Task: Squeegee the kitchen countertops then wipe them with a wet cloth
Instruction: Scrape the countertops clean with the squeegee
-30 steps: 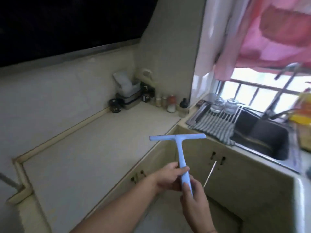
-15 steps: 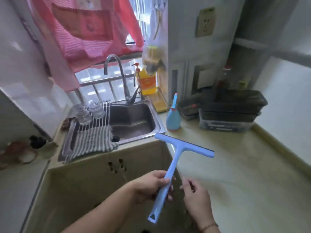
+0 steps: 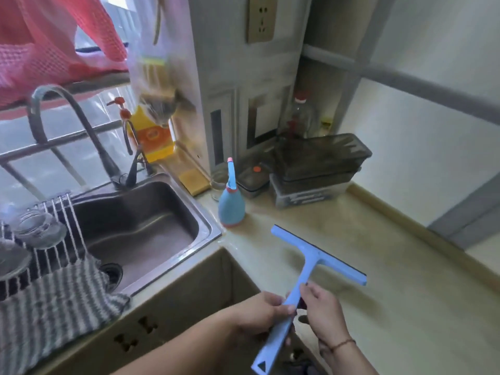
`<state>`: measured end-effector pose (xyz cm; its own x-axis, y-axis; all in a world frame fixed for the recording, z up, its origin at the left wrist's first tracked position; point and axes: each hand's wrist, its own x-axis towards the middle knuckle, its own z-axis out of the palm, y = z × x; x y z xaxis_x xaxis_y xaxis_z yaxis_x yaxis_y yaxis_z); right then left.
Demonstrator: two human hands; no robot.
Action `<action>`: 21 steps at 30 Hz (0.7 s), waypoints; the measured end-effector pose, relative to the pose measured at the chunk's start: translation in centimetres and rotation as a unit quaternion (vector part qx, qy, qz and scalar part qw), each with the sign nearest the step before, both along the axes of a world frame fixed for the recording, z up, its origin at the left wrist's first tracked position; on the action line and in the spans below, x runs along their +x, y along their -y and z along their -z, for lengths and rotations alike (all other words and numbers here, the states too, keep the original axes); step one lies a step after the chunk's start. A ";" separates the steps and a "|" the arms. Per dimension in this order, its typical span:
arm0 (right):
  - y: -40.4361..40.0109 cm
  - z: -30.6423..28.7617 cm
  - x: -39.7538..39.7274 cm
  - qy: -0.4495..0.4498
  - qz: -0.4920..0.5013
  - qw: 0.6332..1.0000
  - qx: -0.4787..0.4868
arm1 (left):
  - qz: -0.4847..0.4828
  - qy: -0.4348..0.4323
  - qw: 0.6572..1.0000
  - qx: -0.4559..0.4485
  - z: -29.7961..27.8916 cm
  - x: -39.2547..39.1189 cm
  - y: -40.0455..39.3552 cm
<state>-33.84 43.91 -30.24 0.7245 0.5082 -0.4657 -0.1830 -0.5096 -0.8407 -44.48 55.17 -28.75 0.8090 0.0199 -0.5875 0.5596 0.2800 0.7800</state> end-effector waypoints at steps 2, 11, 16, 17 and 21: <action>0.4 -0.5 1.3 -0.020 0.053 0.998 0.002 | 0.015 -0.001 0.999 -0.043 0.5 1.2 0.2; 1.1 -2.4 9.9 -0.067 0.213 0.974 0.041 | 0.011 -0.027 0.999 -0.045 -0.2 10.4 1.9; 0.5 -0.8 17.3 -0.082 0.257 0.961 0.061 | -0.007 -0.048 0.999 -0.011 -0.5 17.5 2.1; 0.4 -0.5 18.8 -0.084 0.262 0.959 0.062 | -0.013 -0.050 0.999 -0.006 -0.4 19.0 2.1; -0.1 0.7 24.5 -0.086 0.258 0.961 0.058 | -0.029 -0.058 0.998 0.027 0.7 24.9 2.1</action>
<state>-9.33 43.99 -30.92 0.8112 0.1576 -0.5632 -0.5276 -0.2183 -0.8210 -19.59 53.04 -29.46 0.7323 0.0993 -0.6737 0.6306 0.2748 0.7259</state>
